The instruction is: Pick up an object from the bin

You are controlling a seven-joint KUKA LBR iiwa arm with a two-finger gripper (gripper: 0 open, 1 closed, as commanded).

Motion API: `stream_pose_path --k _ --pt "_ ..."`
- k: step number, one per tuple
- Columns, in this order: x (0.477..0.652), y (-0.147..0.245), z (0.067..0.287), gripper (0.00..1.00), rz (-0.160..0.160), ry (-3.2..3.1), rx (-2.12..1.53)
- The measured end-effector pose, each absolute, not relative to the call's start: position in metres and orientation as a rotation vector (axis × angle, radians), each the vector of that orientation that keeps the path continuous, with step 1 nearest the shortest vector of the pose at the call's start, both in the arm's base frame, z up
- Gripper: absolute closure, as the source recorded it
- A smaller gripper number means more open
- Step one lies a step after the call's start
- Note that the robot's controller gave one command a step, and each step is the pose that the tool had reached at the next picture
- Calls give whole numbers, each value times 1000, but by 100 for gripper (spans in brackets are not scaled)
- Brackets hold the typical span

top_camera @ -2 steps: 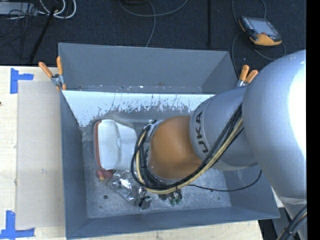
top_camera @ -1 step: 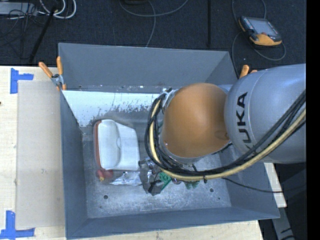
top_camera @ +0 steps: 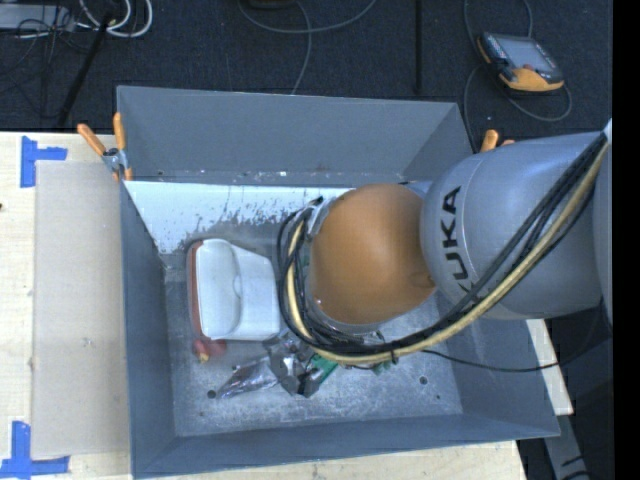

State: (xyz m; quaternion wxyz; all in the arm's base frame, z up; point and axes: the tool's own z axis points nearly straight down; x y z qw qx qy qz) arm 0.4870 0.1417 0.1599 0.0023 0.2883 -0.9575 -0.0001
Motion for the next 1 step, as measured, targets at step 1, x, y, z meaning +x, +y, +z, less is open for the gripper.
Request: stream_pose_path --k 1 --pt "502 178 323 100 -1 -2992 994"
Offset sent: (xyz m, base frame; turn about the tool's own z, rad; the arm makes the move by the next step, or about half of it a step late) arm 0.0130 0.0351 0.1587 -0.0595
